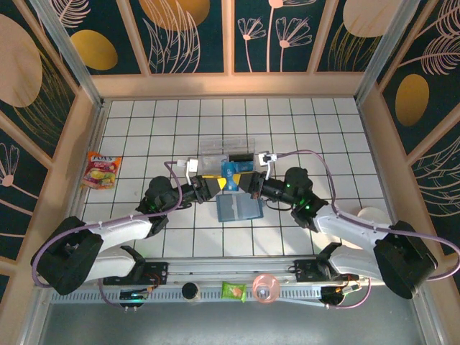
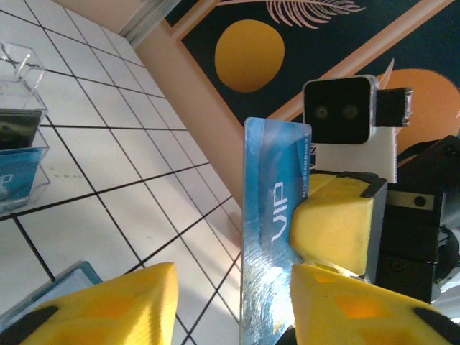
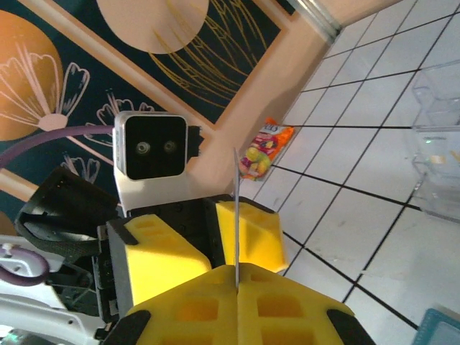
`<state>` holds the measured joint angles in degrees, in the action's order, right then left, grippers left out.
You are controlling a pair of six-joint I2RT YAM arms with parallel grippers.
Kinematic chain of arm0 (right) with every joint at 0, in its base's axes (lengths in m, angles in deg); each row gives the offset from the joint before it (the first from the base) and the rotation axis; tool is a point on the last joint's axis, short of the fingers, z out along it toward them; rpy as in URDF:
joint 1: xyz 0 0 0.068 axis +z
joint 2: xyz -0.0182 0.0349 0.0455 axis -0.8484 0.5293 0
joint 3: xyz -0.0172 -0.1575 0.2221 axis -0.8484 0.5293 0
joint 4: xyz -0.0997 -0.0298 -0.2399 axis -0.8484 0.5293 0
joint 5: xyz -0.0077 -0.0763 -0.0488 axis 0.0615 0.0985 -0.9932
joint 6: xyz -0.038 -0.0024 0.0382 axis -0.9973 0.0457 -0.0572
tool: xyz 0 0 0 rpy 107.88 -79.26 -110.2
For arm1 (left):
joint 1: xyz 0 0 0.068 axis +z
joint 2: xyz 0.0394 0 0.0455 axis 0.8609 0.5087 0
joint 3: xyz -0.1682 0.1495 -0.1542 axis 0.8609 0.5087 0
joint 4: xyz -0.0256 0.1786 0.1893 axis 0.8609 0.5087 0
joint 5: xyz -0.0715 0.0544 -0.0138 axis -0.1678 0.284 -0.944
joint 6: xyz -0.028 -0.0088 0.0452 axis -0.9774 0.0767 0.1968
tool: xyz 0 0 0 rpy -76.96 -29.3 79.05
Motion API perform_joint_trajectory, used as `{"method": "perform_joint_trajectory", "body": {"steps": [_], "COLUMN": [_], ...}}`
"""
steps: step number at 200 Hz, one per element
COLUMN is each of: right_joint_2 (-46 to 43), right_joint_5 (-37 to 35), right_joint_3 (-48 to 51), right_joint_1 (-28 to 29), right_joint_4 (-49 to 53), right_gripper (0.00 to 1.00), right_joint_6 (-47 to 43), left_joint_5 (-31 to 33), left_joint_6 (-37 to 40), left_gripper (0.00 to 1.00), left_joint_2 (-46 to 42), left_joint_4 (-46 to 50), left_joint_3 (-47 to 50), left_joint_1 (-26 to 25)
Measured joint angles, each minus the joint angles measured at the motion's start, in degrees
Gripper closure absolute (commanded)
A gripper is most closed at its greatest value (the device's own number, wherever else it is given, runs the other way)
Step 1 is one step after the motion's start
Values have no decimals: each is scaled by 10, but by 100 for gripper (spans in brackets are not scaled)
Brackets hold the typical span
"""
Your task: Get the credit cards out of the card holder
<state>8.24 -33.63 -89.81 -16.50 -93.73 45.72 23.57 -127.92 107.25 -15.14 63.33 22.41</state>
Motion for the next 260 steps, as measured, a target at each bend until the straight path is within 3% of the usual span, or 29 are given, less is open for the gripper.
{"method": "perform_joint_trajectory", "body": {"steps": [41,96,120,137,158,202,260], "right_joint_2": [18,25,32,33,34,33,-70], "right_joint_5": [3,-5,-9,-14,-15,-30,-104], "right_joint_3": [0,0,-1,-1,-1,-10,-11], "right_joint_1": [0,1,2,2,2,3,-8], "right_joint_4": [-25,-26,-26,-26,-24,22,149], "right_gripper": [100,100,100,100,100,60,55], "right_joint_6": [15,26,26,26,26,23,-13], "left_joint_5": [-15,-19,-19,-19,-19,-24,-23], "left_joint_6": [-20,-31,-39,-41,-40,-21,46], "left_gripper": [78,82,90,100,100,100,100], "left_joint_2": [0,6,14,15,15,11,-9], "left_joint_4": [-28,-33,-32,-33,-34,-12,102], "left_joint_3": [3,3,3,3,3,-6,-64], "left_joint_1": [0,4,8,9,9,6,6]}}
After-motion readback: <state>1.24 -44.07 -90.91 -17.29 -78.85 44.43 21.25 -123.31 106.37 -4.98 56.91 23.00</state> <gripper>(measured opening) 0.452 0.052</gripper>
